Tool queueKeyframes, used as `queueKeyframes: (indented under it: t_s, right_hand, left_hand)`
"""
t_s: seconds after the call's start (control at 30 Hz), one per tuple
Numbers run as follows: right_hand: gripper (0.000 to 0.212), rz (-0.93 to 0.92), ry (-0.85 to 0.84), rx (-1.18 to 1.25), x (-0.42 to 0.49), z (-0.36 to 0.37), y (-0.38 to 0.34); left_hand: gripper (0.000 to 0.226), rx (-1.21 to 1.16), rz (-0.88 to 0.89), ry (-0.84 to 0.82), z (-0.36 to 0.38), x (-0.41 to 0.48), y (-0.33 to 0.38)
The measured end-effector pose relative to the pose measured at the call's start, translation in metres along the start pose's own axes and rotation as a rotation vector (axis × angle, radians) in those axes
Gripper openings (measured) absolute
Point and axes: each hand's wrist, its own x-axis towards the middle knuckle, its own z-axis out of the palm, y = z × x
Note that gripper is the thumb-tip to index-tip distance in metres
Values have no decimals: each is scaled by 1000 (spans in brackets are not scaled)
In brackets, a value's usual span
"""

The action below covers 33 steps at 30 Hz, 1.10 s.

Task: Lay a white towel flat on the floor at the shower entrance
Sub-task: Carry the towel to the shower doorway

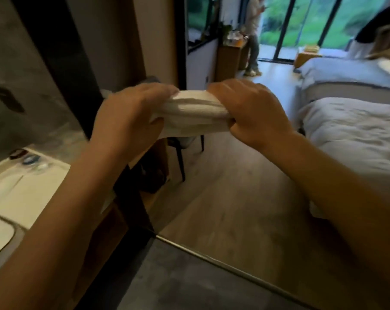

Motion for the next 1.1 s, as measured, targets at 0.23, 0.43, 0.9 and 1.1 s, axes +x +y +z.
queueKeyframes:
  t_s: [0.23, 0.43, 0.9, 1.1]
  right_hand:
    - [56, 215, -54, -127, -80, -41, 66]
    - [49, 408, -87, -247, -138, -74, 105]
    - [46, 954, -213, -633, -243, -146, 129]
    - [46, 1171, -286, -817, -284, -178, 85]
  left_hand:
    - [55, -206, 169, -32, 46, 46, 86]
    - [54, -373, 366, -55, 79, 83, 150]
    - [49, -725, 881, -64, 144, 152, 302]
    - [49, -914, 1102, -83, 141, 142, 362]
